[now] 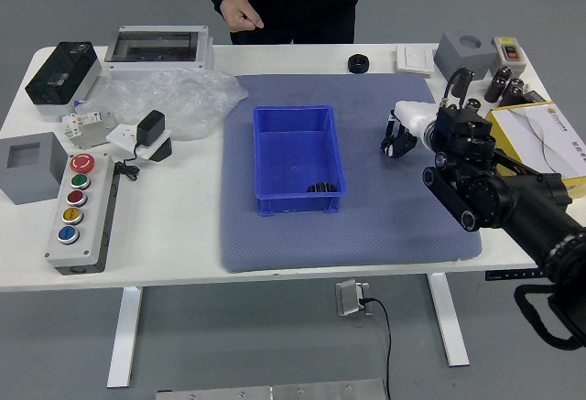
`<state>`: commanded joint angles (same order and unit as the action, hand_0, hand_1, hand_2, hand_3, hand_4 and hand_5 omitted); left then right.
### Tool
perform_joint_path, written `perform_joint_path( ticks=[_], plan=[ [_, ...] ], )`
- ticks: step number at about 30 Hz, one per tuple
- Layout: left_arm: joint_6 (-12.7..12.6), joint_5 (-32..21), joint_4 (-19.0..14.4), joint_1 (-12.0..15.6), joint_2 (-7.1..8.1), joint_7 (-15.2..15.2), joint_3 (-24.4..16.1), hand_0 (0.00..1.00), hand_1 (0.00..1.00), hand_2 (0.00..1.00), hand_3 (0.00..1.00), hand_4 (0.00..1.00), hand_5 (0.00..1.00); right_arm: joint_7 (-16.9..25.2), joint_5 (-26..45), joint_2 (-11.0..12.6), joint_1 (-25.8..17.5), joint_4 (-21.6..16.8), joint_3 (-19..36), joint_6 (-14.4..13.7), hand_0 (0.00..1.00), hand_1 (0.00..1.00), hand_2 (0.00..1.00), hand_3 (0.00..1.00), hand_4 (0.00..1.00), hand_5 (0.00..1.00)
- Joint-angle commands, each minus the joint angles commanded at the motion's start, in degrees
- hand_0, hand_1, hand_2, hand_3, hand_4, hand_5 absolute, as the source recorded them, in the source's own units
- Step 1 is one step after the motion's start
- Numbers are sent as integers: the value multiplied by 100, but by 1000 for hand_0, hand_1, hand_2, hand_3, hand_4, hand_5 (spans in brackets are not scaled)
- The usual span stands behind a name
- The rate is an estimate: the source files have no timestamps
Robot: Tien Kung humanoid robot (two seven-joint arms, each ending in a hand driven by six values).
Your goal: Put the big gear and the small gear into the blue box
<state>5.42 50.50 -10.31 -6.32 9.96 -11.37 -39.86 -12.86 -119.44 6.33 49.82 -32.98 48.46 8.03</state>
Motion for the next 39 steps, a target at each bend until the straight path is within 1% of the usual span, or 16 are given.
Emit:
perform_joint_path(
  ticks=[4,5,10,11,16,18,23,28,32,34,36,39],
  plan=[
    [-2,-10,0,0,10,3,-5,824,834,833,825,522,100,-29,12,156,12,-164,21,18,556,399,453,499,704,65],
    [-2,-10,0,2,14,2,-10,824,834,833,825,522,101,-41,29,221,16,-235,31,28,571,401,451,502,676,41],
    [-6,-21,0,0,33,7,-26,824,834,833,824,522,99,-101,79,523,18,-646,71,81,568,400,451,501,674,41],
    [-7,-21,0,-2,39,8,-33,824,834,833,824,522,99,-121,73,609,14,-777,84,95,568,400,451,501,674,41],
    [-9,-8,0,-6,64,8,-66,824,834,833,824,522,99,-196,20,894,-25,-1332,170,121,568,400,451,501,674,41],
    [-10,-7,0,-5,71,8,-73,824,834,833,824,522,100,-231,-18,983,-52,-1585,199,135,571,401,453,498,672,39],
    [-11,-22,0,-1,74,12,-61,824,834,833,824,522,95,-299,-74,1118,-156,-2241,213,167,573,401,452,499,671,38],
    [-11,-20,0,4,79,10,-52,824,834,833,824,524,97,-352,-111,1100,-255,-2951,157,213,576,403,453,499,668,35],
    [-13,-23,0,8,85,11,-37,824,834,833,824,524,97,-378,-120,1006,-298,-3445,96,225,576,403,453,499,668,35],
    [-12,-18,0,12,87,9,-32,824,834,833,824,525,101,-386,-126,923,-315,-3690,52,227,577,402,454,502,668,34],
    [-11,-15,0,13,87,8,-25,824,834,833,824,525,101,-389,-123,838,-329,-3827,6,227,577,402,454,502,668,34],
    [-11,-22,0,11,87,10,-10,824,834,833,824,525,101,-400,-112,687,-356,-3922,-101,226,577,402,454,502,668,34]
  ],
)
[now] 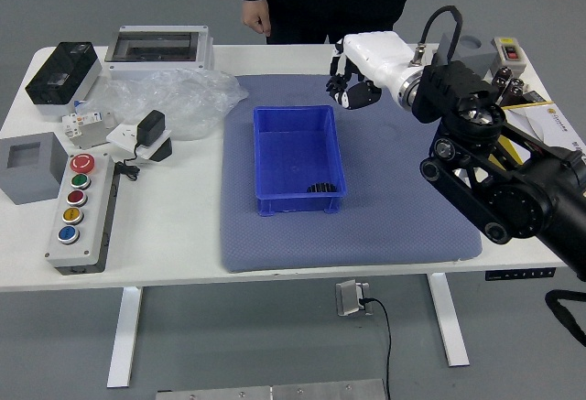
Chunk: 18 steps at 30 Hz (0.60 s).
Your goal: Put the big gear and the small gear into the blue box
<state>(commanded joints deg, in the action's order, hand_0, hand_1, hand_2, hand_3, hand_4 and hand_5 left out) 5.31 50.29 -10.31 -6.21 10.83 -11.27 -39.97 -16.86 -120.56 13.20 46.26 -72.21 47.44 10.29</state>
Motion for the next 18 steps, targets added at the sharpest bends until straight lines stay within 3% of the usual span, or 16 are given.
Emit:
perform_joint_path(
  ticks=[8,13,14,18],
  plan=[
    [0,3,0,2,-4,0,1,824,834,833,824,531,110,2,54,-213,-73,21,-200,0,590,419,468,524,661,29],
    [1,8,0,3,-9,-3,-10,824,834,833,824,531,110,-37,148,-248,-87,83,-206,159,590,419,468,524,661,29],
    [2,7,0,3,-10,-2,-10,824,834,834,824,535,117,-47,169,-253,-86,96,-198,205,462,469,525,628,731,337],
    [3,15,0,0,-14,-4,-20,824,834,834,824,535,117,-97,256,-271,-81,146,-166,412,462,469,525,628,731,337]
  ],
)
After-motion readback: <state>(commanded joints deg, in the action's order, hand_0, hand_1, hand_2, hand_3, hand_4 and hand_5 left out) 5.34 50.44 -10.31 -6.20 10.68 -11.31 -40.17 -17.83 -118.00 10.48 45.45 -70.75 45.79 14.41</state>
